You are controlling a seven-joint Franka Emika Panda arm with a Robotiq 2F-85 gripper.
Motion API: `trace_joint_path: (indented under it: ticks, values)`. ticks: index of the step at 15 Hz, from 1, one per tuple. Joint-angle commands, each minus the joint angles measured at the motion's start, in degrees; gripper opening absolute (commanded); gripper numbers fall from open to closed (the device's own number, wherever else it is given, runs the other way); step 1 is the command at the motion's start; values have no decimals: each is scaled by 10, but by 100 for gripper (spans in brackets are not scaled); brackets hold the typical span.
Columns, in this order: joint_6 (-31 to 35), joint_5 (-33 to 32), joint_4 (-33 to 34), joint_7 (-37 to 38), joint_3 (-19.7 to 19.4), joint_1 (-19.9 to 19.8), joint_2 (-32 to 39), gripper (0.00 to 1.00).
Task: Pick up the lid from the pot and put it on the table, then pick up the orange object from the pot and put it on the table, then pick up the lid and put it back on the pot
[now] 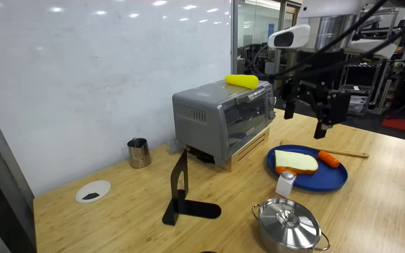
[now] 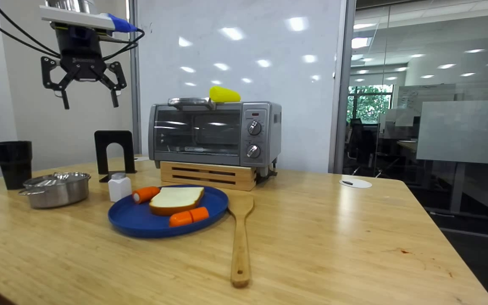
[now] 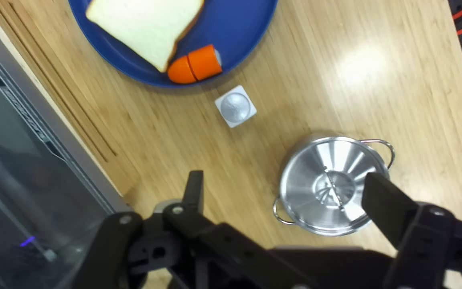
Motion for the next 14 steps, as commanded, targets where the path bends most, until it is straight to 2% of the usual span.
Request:
trace_joint_path:
  ticks: [1, 5, 11, 12, 14]
  values:
    - [-1, -1, -23, 57, -27, -31, -52, 100]
    - [5, 2, -35, 173, -33, -46, -74, 100]
    - [17, 14, -86, 399, -1, -50, -114, 100]
    - [-1, 5, -55, 351, -13, -42, -88, 100]
    - [1, 6, -68, 389, -5, -42, -100, 100]
